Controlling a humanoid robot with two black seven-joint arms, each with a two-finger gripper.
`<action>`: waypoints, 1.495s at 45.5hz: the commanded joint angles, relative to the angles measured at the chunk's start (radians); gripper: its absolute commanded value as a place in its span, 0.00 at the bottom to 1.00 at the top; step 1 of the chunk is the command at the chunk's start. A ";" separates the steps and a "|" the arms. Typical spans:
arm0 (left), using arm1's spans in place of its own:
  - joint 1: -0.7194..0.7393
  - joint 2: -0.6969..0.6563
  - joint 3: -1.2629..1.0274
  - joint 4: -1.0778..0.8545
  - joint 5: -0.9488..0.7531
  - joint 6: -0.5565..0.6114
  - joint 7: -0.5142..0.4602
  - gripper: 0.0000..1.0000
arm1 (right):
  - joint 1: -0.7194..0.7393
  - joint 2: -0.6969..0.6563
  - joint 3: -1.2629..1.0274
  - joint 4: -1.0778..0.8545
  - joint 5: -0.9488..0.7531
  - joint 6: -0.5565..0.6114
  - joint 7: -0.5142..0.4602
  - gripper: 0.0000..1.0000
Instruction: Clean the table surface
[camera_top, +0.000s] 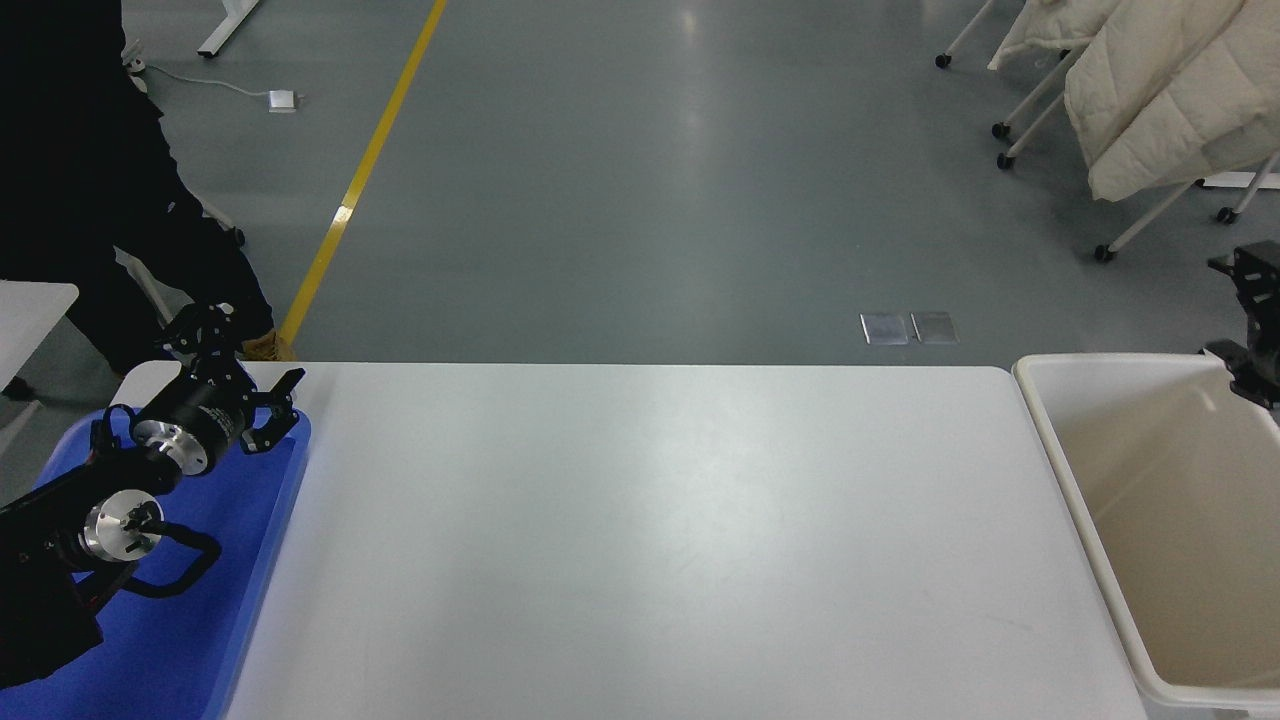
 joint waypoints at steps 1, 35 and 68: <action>0.000 0.000 0.000 0.000 0.000 0.000 -0.002 1.00 | -0.031 -0.061 0.074 0.243 0.000 0.000 0.002 1.00; 0.000 0.000 0.000 0.000 0.000 0.000 -0.002 1.00 | -0.325 0.672 0.775 0.047 -0.010 -0.199 0.164 1.00; 0.000 0.000 0.000 0.000 0.000 0.000 0.000 1.00 | -0.367 0.793 0.721 -0.073 -0.237 -0.225 0.376 1.00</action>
